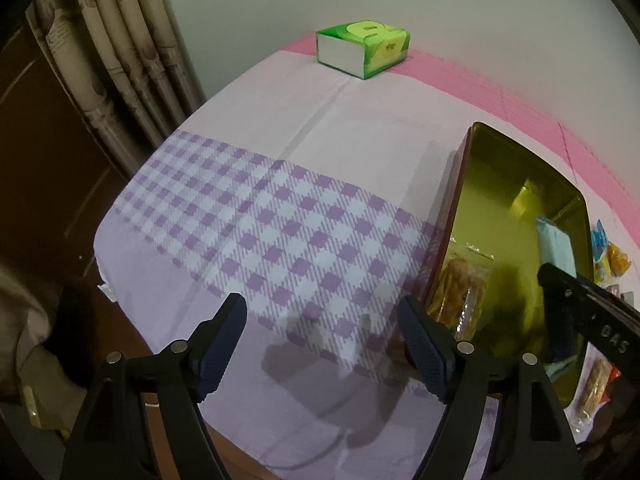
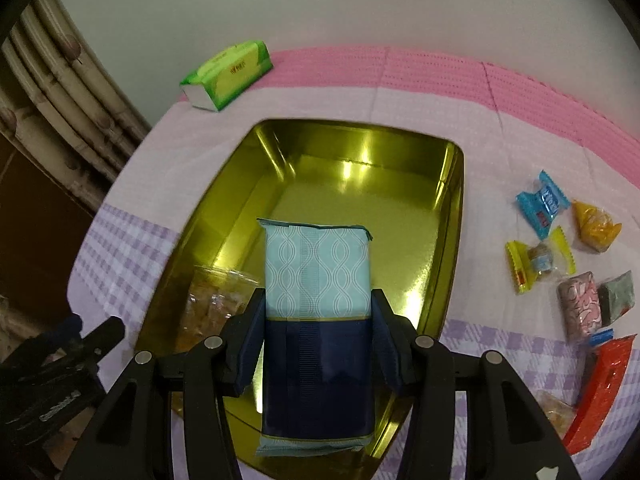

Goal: Organize snacks
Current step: 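Move the held teal package over the gold tray and open the right gripper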

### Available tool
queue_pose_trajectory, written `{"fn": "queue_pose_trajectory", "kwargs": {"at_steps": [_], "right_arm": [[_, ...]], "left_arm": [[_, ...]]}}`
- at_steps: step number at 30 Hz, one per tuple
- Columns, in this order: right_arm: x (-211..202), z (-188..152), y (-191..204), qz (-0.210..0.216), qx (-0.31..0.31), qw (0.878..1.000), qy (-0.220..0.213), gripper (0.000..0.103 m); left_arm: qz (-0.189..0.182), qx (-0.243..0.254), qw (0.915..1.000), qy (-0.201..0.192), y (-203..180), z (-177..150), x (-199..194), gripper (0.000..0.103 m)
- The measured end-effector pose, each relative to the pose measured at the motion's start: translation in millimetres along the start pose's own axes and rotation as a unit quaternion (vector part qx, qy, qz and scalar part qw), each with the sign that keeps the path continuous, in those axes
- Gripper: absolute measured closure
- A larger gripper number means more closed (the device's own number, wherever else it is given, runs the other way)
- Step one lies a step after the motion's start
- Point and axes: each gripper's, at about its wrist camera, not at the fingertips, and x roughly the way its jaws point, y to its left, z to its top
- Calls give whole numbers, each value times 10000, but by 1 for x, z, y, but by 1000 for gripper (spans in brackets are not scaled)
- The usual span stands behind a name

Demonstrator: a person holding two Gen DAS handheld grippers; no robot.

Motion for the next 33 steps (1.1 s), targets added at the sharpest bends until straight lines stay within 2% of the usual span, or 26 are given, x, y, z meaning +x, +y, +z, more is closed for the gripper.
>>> {"fn": "queue_pose_trajectory", "kwargs": {"at_steps": [7, 10, 22, 33], "right_arm": [[9, -3, -4, -191, -57, 9998, 64, 56], [8, -3, -2, -420, -223, 9989, 16, 57], [7, -3, -10, -895, -448, 9950, -25, 56], [10, -3, -6, -901, -631, 9939, 29, 56]], "left_arm": [[-130, 82, 9998, -116, -3, -1, -1, 25], [-156, 83, 9997, -144, -5, -1, -1, 25], [-239, -16, 9994, -241, -3, -2, -2, 25], [-371, -135, 9992, -120, 0, -2, 2, 25]]}}
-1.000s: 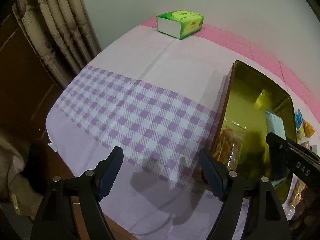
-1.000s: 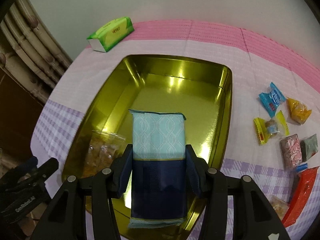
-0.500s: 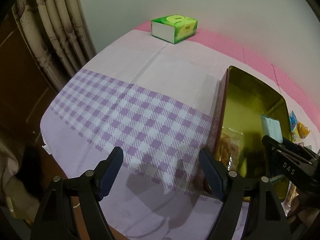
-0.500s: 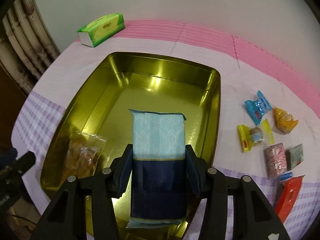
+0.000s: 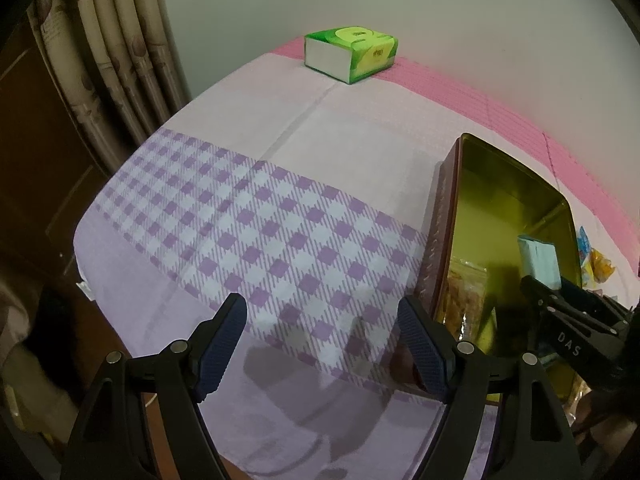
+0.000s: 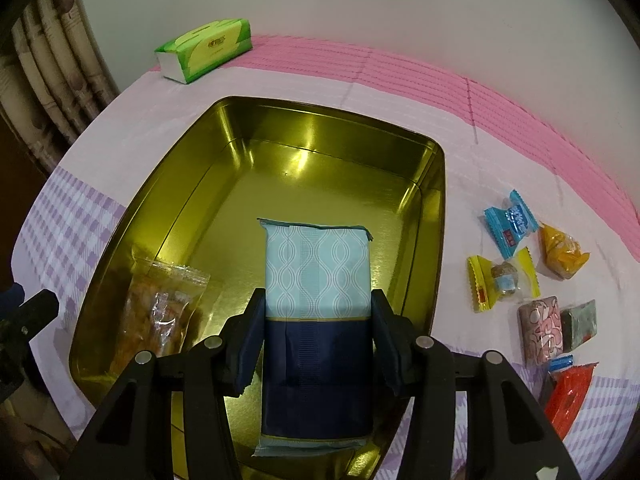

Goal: Organize snacks
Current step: 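Move the held teal package over the gold tray and open the right gripper, then grasp the red wrapped snack bar with the right gripper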

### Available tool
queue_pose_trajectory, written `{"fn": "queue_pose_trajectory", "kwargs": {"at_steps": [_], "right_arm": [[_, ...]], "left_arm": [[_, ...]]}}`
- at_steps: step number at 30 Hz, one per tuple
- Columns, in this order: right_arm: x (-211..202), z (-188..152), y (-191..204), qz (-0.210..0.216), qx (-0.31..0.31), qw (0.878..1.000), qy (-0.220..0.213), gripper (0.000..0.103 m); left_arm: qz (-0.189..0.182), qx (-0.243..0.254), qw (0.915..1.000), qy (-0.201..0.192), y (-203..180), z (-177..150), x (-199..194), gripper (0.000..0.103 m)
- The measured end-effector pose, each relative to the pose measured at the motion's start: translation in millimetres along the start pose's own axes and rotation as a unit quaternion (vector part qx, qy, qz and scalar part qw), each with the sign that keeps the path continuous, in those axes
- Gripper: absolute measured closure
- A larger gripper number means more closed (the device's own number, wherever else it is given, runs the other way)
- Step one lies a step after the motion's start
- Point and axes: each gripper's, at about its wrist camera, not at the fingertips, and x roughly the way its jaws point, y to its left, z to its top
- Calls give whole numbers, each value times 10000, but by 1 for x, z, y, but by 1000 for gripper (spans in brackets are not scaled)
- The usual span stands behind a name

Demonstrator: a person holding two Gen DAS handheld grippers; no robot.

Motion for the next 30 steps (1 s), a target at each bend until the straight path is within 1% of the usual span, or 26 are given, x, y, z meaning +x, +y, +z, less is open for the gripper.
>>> {"fn": "queue_pose_trajectory", "kwargs": {"at_steps": [7, 11, 16, 19, 22, 27, 30], "right_arm": [[-2, 2, 0, 201, 58, 9998, 1, 55], [-18, 2, -4, 322, 92, 9993, -159, 55], [-44, -6, -23, 396, 129, 9986, -321, 53], [-58, -15, -46, 294, 207, 9986, -388, 51], [-71, -30, -79, 73, 371, 9985, -405, 50], [-79, -59, -140, -263, 810, 9960, -275, 49], [-78, -76, -170, -390, 1036, 9937, -148, 49]], "left_arm": [[98, 22, 9999, 3, 1, 0, 1, 25], [123, 74, 9998, -148, 0, 1, -5, 25], [147, 344, 9989, -290, -11, 1, -13, 25], [193, 503, 9980, -333, -17, -1, -16, 25], [220, 611, 9973, -351, -23, -2, -18, 25], [312, 712, 9964, -341, -29, -4, -18, 25], [322, 755, 9961, -326, -31, -5, -18, 25]]}}
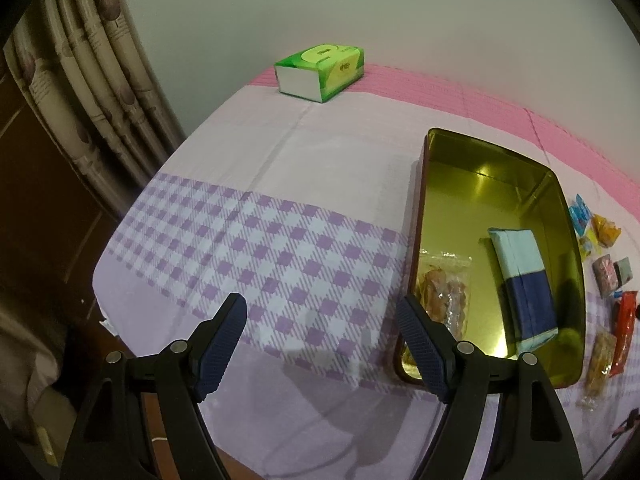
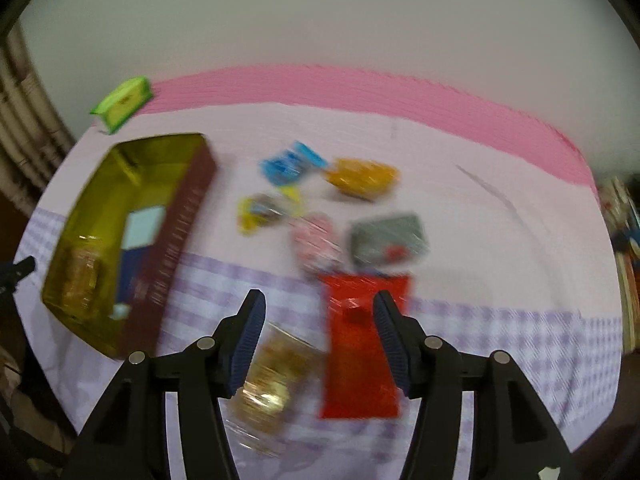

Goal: Organize snacks
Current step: 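Grasp the red wrapped snack bar with the right gripper, then lift the red bar with the right gripper while the left gripper grasps the clear yellow-snack bag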

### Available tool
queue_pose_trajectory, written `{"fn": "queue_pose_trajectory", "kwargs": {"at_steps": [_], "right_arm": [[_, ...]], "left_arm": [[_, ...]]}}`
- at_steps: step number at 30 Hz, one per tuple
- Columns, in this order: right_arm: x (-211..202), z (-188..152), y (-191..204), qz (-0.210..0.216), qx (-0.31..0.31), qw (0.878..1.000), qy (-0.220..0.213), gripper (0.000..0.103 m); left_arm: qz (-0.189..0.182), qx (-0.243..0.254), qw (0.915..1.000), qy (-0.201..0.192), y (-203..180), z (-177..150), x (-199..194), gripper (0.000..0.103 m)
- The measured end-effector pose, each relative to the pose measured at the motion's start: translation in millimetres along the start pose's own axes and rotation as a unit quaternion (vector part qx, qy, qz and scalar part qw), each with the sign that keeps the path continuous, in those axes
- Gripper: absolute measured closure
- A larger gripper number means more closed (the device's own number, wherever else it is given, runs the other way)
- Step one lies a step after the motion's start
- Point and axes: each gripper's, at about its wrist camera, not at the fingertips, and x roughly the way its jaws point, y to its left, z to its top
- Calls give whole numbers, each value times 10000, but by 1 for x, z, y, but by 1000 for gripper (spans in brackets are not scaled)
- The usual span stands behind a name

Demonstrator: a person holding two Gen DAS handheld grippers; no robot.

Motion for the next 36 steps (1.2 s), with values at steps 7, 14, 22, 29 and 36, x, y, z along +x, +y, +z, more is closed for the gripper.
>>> {"fn": "queue_pose_trajectory", "kwargs": {"at_steps": [7, 14, 22, 29, 36], "right_arm": [[18, -25, -25, -18, 235, 9991, 343, 49], [34, -32, -23, 23, 246, 9987, 448, 48], [45, -33, -25, 34, 256, 9986, 455, 57], [43, -36, -31, 133, 273, 9987, 397, 62], [29, -39, -50, 142, 482, 9984, 278, 62]], "left_arm": [[39, 115, 9999, -6, -6, -1, -2, 25], [-15, 342, 9994, 1, -22, -6, -10, 25], [-168, 698, 9974, 28, -54, -15, -20, 25], [-453, 1045, 9935, 30, -90, -20, -29, 25], [-787, 1413, 9868, 127, -133, -28, -36, 25]]}}
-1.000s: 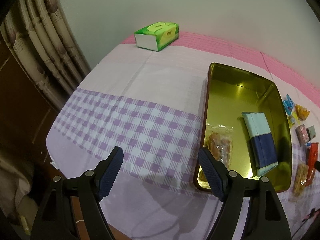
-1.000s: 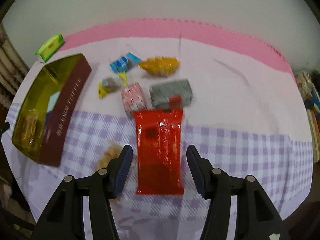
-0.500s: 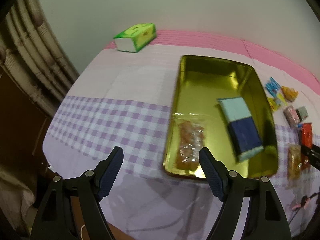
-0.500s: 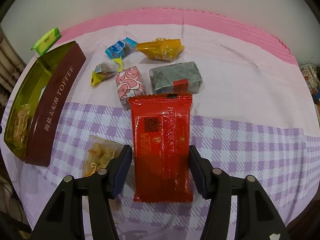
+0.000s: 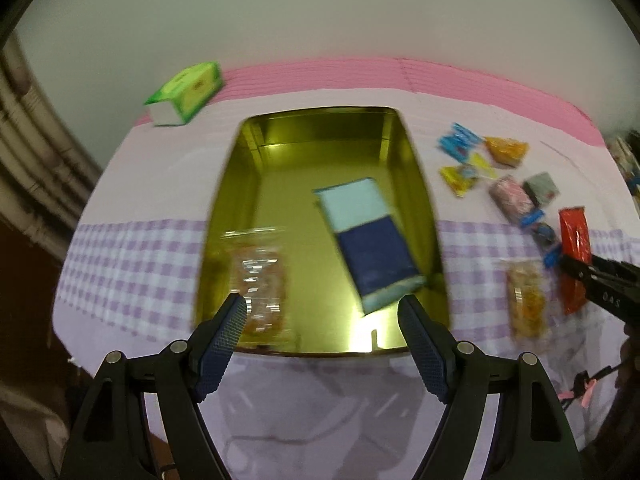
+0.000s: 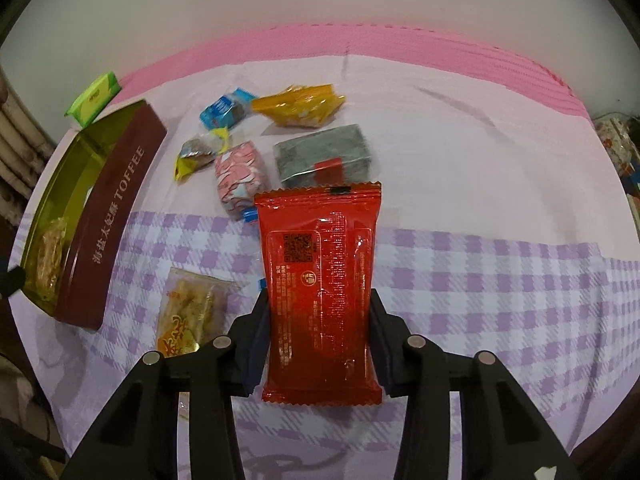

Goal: Organize snacks
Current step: 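Lift the red bar with the right gripper while the left gripper grasps the clear yellow-snack bag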

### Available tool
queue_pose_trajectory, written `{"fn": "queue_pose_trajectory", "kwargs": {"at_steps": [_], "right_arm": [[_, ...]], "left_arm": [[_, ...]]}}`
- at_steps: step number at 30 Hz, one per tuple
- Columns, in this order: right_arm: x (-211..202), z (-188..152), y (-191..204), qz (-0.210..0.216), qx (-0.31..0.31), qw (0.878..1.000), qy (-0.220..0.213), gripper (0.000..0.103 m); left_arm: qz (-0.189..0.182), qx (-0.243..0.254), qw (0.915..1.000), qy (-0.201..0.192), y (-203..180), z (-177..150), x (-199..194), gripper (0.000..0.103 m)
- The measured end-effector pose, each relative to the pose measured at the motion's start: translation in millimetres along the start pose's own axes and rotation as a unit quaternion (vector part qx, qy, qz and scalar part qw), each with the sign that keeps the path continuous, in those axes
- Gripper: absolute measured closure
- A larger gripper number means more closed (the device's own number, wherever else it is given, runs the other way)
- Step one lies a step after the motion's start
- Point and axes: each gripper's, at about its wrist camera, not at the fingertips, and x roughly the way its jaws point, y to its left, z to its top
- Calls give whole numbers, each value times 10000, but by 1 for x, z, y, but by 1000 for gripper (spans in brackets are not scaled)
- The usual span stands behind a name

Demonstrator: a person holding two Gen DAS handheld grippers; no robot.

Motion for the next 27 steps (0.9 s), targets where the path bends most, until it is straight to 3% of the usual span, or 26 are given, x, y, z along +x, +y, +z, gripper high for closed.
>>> {"fn": "queue_pose_trajectory", "kwargs": {"at_steps": [13, 20, 27], "right_arm": [[-2, -2, -70, -488, 453, 9978, -9, 62], [2, -8, -94, -548, 584, 9968, -41, 63], [0, -10, -99, -541, 538, 9971, -87, 63]], "left_arm": [[-665, 636, 9955, 217, -83, 10, 1, 25], [-1055, 626, 9902, 670, -123, 11, 17, 25], [-1075, 644, 9869, 1020, -152, 9, 39, 25]]}}
